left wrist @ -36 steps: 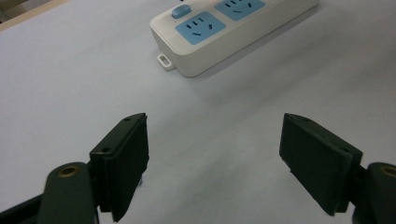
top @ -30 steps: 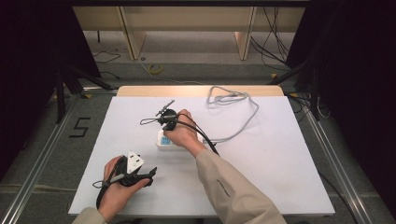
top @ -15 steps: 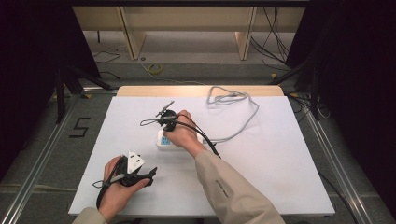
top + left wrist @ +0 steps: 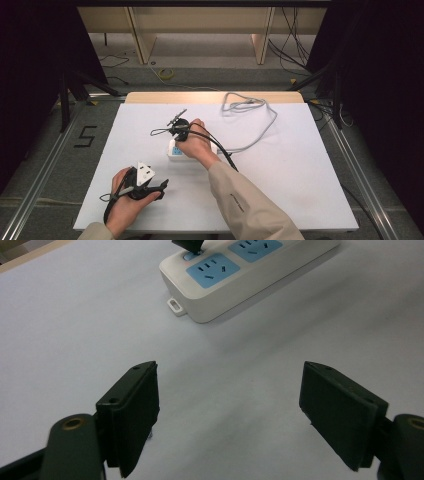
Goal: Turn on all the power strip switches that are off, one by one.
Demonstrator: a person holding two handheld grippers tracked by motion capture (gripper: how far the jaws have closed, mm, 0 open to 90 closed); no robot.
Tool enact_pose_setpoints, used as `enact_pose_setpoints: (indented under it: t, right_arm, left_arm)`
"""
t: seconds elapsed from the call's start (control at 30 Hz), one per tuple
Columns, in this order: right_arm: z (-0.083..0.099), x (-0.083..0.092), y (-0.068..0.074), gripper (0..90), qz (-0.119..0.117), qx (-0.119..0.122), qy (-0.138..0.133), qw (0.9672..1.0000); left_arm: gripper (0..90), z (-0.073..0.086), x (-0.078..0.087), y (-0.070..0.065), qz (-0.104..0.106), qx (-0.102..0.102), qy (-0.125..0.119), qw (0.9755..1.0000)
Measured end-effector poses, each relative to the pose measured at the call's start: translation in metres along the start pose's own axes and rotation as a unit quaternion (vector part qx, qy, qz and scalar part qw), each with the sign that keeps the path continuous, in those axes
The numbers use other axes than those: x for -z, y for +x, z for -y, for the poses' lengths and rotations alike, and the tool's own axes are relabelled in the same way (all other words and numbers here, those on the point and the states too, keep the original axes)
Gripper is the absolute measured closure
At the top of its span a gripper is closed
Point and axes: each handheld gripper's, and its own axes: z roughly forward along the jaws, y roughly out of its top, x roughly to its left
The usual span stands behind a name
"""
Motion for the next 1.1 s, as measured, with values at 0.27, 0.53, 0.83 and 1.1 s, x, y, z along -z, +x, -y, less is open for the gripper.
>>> enact_pose_setpoints:
  t: [0.27, 0.53, 0.83, 1.1]
  right_arm:
    - [0.002, 0.004, -0.001, 90.0, -0.005, -0.006, -0.012, 0.9999]
    - [0.005, 0.021, -0.007, 90.0, -0.004, -0.018, -0.031, 0.9993]
    - [0.020, 0.038, -0.017, 89.7, -0.012, -0.024, -0.032, 0.9991]
    - [0.035, 0.051, -0.021, 87.0, -0.014, -0.036, -0.044, 0.9983]
  left_arm:
    - [23.7, 0.001, 0.000, 0.000, 0.001, 0.000, 0.001, 1.0000]
    - [23.7, 0.001, -0.001, -0.001, 0.002, -0.002, 0.001, 1.0000]
    - [23.7, 0.001, -0.001, -0.001, 0.000, 0.000, 0.004, 1.0000]
    - [23.7, 0.001, -0.002, -0.001, -0.001, 0.001, 0.006, 1.0000]
